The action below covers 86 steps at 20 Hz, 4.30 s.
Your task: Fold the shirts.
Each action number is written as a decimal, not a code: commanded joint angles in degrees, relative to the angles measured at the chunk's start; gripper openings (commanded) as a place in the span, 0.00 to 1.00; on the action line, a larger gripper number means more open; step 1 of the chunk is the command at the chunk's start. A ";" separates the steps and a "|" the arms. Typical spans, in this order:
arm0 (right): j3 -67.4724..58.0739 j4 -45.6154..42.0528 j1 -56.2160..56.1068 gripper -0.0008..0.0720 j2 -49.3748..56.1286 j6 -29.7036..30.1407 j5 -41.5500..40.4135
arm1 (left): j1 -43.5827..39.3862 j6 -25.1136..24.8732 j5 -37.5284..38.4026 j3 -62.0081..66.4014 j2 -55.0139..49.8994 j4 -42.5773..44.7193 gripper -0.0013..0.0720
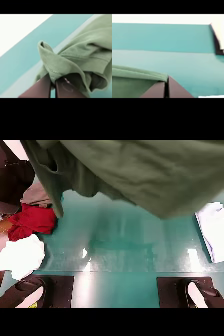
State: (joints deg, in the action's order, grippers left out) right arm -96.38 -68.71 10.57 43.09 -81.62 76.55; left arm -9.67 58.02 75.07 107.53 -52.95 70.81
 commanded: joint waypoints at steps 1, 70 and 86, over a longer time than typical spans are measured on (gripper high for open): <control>-7.58 5.49 3.82 0.03 4.55 1.77 13.09 | 0.07 -3.48 6.19 0.63 1.57 0.33 0.06; 43.71 15.10 5.60 0.64 37.31 27.80 -5.40 | 4.35 10.80 -19.96 -49.09 -20.33 -30.36 0.06; 41.68 13.03 -1.16 0.03 36.13 28.92 0.37 | 4.37 11.76 -16.11 -45.46 -20.20 -26.49 0.05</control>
State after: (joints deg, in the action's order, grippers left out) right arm -54.61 -56.62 8.95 82.43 -52.27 74.26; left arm -5.37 68.90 56.62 59.66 -73.23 41.39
